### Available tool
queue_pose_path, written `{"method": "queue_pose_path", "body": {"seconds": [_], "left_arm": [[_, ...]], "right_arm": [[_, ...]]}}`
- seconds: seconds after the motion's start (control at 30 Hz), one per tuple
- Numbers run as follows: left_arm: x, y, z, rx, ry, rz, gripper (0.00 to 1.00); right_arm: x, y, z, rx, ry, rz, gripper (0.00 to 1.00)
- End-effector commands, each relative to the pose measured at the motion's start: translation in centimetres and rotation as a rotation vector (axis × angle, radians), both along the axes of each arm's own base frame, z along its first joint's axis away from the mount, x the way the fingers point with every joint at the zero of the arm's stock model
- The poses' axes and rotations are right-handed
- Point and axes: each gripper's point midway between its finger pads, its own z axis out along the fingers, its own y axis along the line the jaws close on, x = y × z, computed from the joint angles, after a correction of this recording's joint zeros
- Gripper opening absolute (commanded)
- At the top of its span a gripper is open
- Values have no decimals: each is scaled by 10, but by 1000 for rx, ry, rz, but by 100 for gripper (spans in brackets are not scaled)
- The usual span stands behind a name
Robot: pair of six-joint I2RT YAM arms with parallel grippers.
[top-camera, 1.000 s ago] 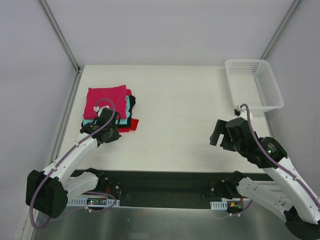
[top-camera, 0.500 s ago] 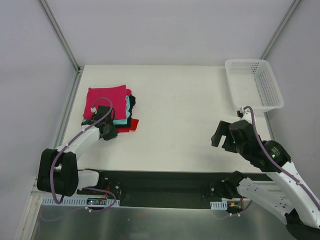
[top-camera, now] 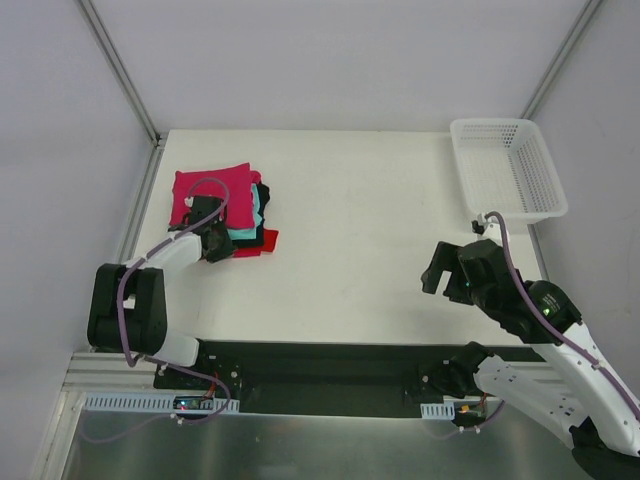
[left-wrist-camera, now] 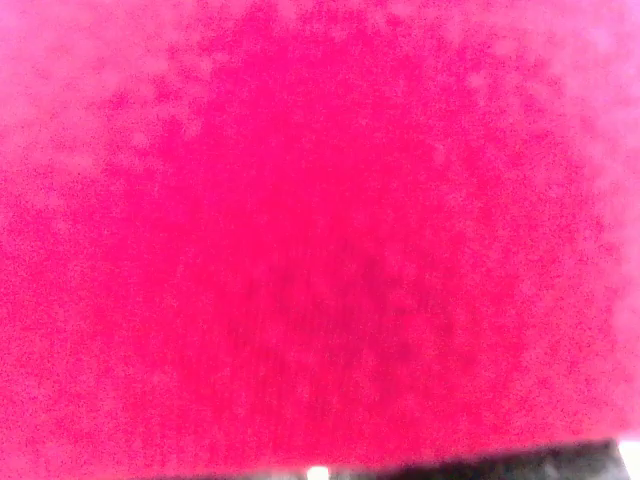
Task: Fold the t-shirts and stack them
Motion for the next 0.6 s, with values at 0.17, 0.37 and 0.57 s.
{"method": "queue_pose_path", "body": {"seconds": [0.17, 0.37, 0.57], "left_arm": [[60, 20, 12, -13, -106, -3, 0], [90, 44, 17, -39, -123, 42, 0], [126, 54, 16, -70, -116, 42, 0]], "right_arm": [[6, 1, 20, -17, -62, 48, 96], [6, 7, 32, 12, -79, 83, 96], [5, 6, 37, 12, -92, 94, 96]]}}
